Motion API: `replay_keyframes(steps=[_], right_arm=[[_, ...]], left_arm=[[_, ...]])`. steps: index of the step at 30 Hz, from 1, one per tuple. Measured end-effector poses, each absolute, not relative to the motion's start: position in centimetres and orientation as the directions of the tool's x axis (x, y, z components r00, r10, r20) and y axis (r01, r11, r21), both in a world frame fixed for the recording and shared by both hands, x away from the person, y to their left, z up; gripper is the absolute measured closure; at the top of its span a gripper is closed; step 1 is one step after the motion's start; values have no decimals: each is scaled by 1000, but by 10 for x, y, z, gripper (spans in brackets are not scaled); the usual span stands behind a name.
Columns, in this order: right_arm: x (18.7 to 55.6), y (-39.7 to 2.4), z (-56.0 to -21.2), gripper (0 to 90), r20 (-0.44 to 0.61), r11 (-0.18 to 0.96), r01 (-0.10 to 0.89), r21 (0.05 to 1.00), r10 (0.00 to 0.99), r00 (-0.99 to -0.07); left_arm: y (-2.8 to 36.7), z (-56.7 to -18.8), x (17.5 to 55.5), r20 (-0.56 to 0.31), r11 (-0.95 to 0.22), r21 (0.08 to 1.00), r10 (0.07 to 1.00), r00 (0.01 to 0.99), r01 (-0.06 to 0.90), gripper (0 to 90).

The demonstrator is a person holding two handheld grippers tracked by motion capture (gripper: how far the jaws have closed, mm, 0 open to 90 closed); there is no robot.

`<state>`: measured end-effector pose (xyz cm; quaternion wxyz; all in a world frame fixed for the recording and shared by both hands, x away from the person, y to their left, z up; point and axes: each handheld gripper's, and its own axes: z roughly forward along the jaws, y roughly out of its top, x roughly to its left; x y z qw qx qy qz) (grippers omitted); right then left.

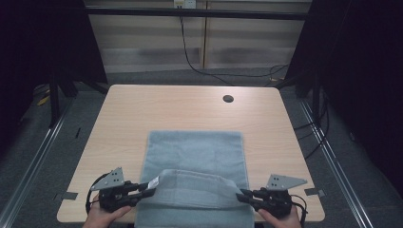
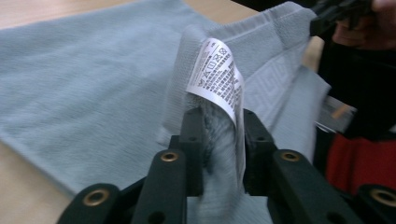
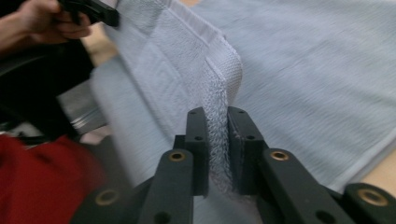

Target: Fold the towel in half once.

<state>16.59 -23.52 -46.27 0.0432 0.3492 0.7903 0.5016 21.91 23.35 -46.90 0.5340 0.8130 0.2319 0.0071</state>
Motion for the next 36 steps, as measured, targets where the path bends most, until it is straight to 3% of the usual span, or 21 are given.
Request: replay_keyframes(steps=[5,9,13,15,16,22,27,29,31,33,36], right_arm=[[149,-244,-456,679,297,210,496,843,587,-753],[164,-247,-453,668,280,205,490,847,612,-740],[198,-237,-459,603,264,244,506,827,626,-734],[215,-231,-465,582,252,273,519,810,637,-729],[223,-229,-468,574,248,295,528,797,637,-730],[240,-221,-485,508,277,344,574,743,623,-732],[233,-220,-486,514,347,337,602,724,576,-740],[229,-220,-488,535,356,347,608,714,569,-742],[225,-221,-491,593,373,353,615,706,552,-746],[220,-220,-490,730,367,367,603,708,538,-759],[210,-222,-482,824,367,336,583,740,524,-768]], left_arm=[[250,-456,212,-268,-231,904,351,897,360,647],[252,-453,239,-280,-196,900,422,862,388,598],[243,-466,289,-293,-274,845,482,826,460,539],[237,-474,300,-256,-317,827,524,813,464,526],[234,-479,304,-280,-324,812,514,811,485,519],[226,-492,292,-283,-411,772,461,841,485,499],[223,-497,285,-274,-448,752,455,847,484,493],[221,-499,280,-229,-489,739,465,855,463,572],[221,-497,277,-223,-499,745,440,870,443,738],[222,-494,272,-251,-481,758,408,878,441,843],[227,-485,261,-271,-444,788,372,888,426,854]])
